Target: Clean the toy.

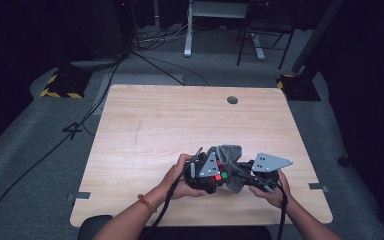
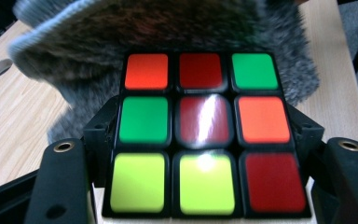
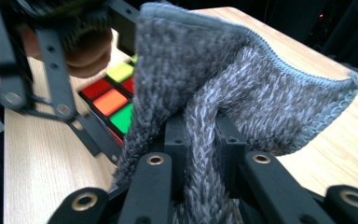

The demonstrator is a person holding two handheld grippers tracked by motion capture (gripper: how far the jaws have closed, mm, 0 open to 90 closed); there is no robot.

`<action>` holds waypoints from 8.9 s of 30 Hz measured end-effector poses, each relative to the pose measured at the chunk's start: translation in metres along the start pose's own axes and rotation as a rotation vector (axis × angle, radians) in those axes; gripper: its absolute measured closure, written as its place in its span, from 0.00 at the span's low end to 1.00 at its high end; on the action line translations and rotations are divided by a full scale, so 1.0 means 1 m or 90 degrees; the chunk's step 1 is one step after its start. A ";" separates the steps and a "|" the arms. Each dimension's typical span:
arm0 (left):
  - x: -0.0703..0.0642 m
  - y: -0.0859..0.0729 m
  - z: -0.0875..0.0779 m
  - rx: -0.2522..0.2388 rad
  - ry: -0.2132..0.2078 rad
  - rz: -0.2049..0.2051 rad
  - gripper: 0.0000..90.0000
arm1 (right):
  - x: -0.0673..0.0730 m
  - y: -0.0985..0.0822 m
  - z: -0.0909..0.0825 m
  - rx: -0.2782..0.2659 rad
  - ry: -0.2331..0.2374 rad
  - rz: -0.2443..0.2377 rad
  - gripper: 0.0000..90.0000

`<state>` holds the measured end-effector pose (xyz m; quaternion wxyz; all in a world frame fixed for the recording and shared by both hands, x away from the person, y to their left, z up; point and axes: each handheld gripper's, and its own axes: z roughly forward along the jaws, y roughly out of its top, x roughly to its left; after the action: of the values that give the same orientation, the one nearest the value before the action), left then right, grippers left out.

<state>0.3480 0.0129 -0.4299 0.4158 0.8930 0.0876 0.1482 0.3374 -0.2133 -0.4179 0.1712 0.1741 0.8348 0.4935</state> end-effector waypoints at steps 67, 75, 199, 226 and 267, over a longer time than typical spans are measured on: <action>0.002 0.003 -0.032 -0.038 0.010 0.030 0.37 | 0.008 -0.010 0.010 0.058 0.009 -0.010 0.87; 0.001 0.000 -0.023 0.000 0.023 0.032 0.37 | 0.009 -0.002 -0.004 0.011 0.021 -0.004 0.86; 0.003 0.004 -0.027 -0.036 0.003 0.027 0.36 | 0.016 0.001 -0.005 -0.012 0.007 -0.003 0.87; -0.003 0.006 -0.027 -0.021 0.025 0.056 0.36 | 0.006 -0.010 0.006 0.005 0.017 0.021 0.87; 0.001 0.003 -0.031 -0.056 0.011 0.049 0.35 | -0.010 -0.023 0.008 -0.004 0.079 0.081 0.87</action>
<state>0.3386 0.0341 -0.4084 0.4479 0.8752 0.0505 0.1757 0.3475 -0.2222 -0.4413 0.0880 0.1952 0.8294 0.5160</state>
